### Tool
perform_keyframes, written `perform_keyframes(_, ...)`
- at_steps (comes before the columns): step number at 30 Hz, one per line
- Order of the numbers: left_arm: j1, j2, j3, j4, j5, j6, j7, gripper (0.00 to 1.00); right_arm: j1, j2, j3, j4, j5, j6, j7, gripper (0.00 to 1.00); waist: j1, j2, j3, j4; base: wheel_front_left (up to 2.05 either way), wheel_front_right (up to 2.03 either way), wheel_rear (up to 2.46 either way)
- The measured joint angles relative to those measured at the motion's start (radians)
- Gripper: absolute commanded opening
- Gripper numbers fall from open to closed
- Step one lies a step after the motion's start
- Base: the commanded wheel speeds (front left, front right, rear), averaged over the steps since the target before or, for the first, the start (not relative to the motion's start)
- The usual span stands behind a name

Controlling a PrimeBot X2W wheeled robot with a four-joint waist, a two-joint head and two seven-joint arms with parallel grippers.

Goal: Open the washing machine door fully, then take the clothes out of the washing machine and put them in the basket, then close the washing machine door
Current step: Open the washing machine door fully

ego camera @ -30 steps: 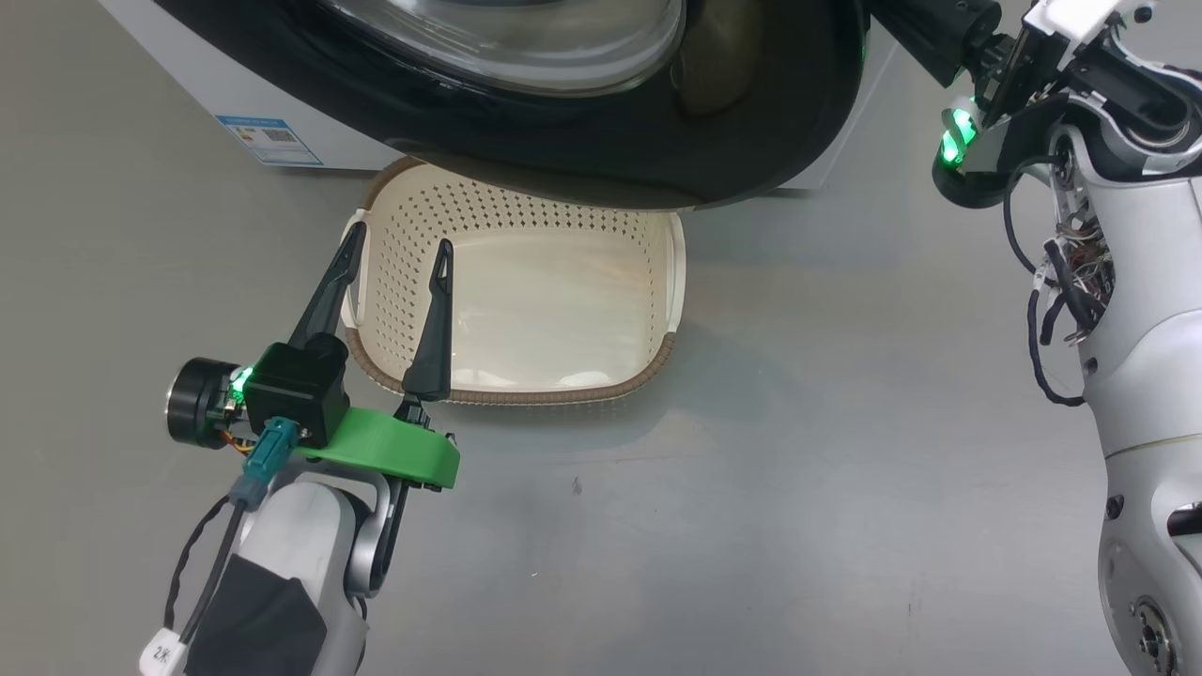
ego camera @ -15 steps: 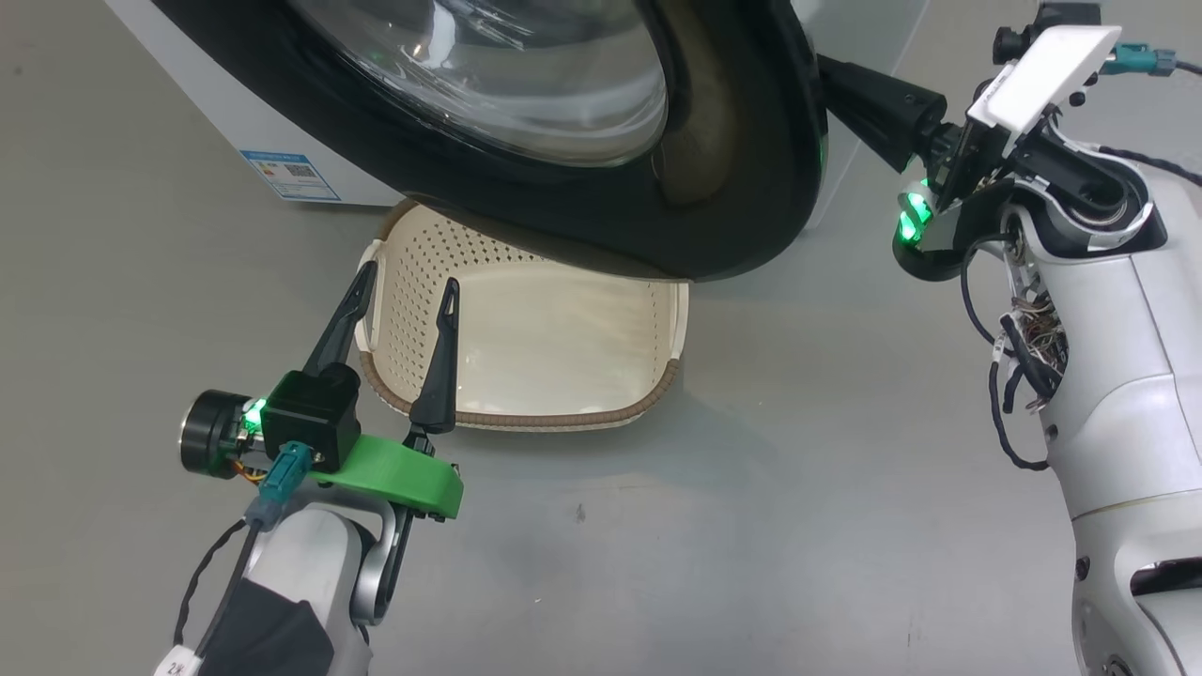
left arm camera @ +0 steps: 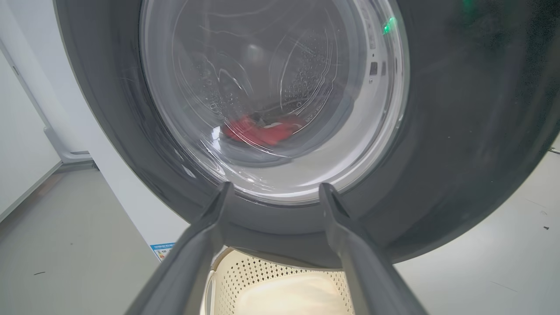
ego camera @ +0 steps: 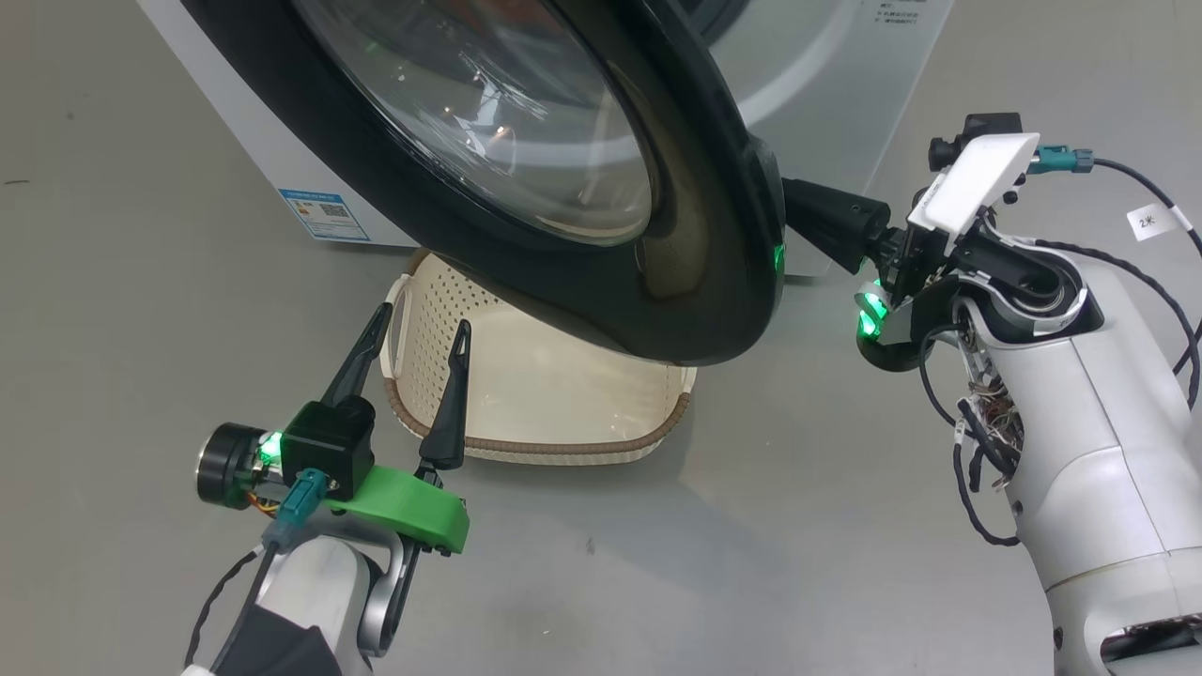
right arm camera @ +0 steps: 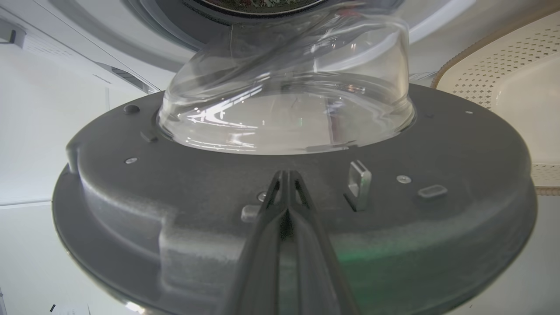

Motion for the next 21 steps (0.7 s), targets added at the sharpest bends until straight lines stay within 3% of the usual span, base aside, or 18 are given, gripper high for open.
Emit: perform_keyframes(21, 0.047, 0.000, -0.019, 0.016, -0.006, -0.003, 0.000, 1.00, 0.127, 0.000, 0.180, -0.084, 0.139, 0.000, 0.008, 0.00, 0.0000, 0.0000, -0.080, 0.069, 0.00, 0.00, 0.00)
